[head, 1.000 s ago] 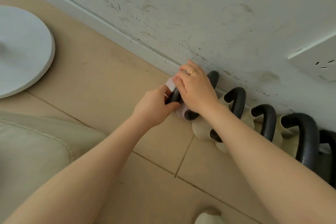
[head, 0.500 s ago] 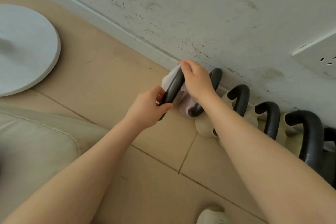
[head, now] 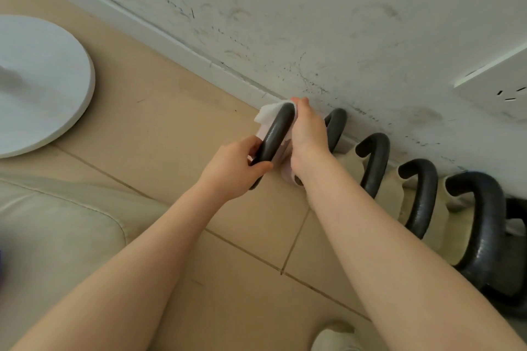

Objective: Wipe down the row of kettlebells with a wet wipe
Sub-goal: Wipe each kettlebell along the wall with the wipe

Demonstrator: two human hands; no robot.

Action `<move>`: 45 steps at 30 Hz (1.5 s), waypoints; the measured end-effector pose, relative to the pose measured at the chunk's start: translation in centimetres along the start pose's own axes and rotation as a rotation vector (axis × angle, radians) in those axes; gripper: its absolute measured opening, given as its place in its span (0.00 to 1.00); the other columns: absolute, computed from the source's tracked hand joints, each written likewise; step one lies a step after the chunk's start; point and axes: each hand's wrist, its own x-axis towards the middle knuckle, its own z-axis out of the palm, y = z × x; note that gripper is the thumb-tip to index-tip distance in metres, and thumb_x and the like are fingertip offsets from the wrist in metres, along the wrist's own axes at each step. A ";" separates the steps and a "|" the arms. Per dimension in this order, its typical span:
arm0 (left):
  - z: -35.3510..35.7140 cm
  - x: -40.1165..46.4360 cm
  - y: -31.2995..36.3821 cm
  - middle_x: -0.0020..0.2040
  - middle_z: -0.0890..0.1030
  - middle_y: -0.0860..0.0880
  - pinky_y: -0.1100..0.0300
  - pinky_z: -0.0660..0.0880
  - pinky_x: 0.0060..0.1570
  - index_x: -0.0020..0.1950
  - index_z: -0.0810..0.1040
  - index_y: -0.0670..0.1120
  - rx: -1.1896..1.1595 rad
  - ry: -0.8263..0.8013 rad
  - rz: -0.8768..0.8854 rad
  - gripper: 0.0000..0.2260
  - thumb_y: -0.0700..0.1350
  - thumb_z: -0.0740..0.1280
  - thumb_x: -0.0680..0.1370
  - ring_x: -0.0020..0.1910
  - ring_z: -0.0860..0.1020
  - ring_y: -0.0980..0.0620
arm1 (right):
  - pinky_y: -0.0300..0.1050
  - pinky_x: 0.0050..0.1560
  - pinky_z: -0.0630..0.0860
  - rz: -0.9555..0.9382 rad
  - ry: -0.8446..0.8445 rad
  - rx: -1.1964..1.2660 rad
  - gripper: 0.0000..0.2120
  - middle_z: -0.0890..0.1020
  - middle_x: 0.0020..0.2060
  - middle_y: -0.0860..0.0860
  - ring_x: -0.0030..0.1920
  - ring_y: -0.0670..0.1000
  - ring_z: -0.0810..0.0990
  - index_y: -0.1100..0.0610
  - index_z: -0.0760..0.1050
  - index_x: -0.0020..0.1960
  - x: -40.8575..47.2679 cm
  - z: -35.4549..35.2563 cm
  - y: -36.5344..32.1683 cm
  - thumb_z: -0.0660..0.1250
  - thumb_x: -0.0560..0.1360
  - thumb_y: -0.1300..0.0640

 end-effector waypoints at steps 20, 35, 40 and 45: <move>1.4 1.2 1.6 0.49 0.82 0.44 0.51 0.76 0.47 0.57 0.75 0.43 0.103 0.087 0.021 0.13 0.48 0.65 0.75 0.49 0.79 0.42 | 0.46 0.74 0.45 -0.901 -0.147 -1.366 0.21 0.67 0.70 0.57 0.76 0.55 0.52 0.65 0.68 0.67 0.8 -2.8 1.3 0.50 0.81 0.53; 0.8 3.8 3.2 0.50 0.83 0.42 0.47 0.77 0.49 0.54 0.78 0.40 0.040 0.097 -0.003 0.12 0.45 0.63 0.75 0.48 0.79 0.42 | 0.44 0.43 0.73 0.080 -0.001 -0.136 0.19 0.75 0.54 0.54 0.51 0.53 0.74 0.56 0.64 0.68 -0.2 0.0 0.1 0.51 0.81 0.49; 1.4 4.1 3.4 0.49 0.83 0.42 0.48 0.77 0.50 0.55 0.78 0.40 -0.010 0.116 0.004 0.13 0.46 0.64 0.75 0.49 0.79 0.43 | 0.43 0.42 0.69 0.062 0.013 -0.167 0.18 0.73 0.53 0.54 0.47 0.51 0.73 0.59 0.66 0.67 0.3 -0.5 -1.2 0.53 0.80 0.53; 1.4 4.7 3.5 0.50 0.82 0.41 0.45 0.76 0.51 0.53 0.77 0.38 0.055 0.107 -0.012 0.14 0.48 0.64 0.76 0.48 0.79 0.41 | 0.44 0.38 0.71 -0.078 0.022 -0.287 0.11 0.74 0.34 0.51 0.36 0.51 0.73 0.56 0.72 0.41 0.4 -1.7 0.6 0.54 0.79 0.59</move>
